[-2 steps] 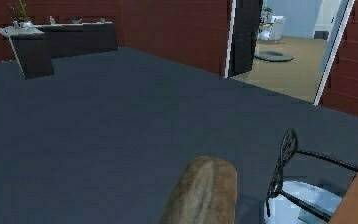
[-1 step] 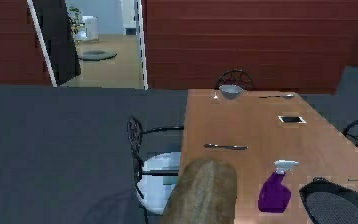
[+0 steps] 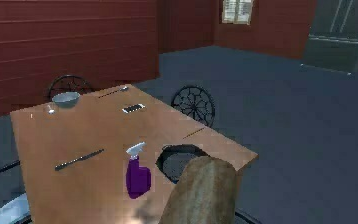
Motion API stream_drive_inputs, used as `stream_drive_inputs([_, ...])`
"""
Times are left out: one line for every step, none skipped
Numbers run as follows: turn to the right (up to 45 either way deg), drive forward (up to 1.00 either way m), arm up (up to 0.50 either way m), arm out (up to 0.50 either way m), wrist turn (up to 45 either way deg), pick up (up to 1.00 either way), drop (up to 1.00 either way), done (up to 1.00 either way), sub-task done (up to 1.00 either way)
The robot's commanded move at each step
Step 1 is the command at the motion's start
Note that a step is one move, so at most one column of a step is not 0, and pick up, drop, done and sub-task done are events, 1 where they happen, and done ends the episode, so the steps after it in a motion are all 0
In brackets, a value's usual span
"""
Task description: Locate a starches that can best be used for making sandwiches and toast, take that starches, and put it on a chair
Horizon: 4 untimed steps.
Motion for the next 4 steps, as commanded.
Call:
stream_drive_inputs([45.0,0.00,0.00,0.00,0.0,0.00,0.00,0.00,0.00])
stream_drive_inputs([-45.0,0.00,0.00,0.00,0.0,0.00,0.00,0.00,0.00])
stream_drive_inputs([-45.0,0.00,0.00,0.00,0.0,0.00,0.00,0.00,0.00])
stream_drive_inputs([-45.0,0.00,0.00,0.00,0.0,0.00,0.00,0.00,0.00])
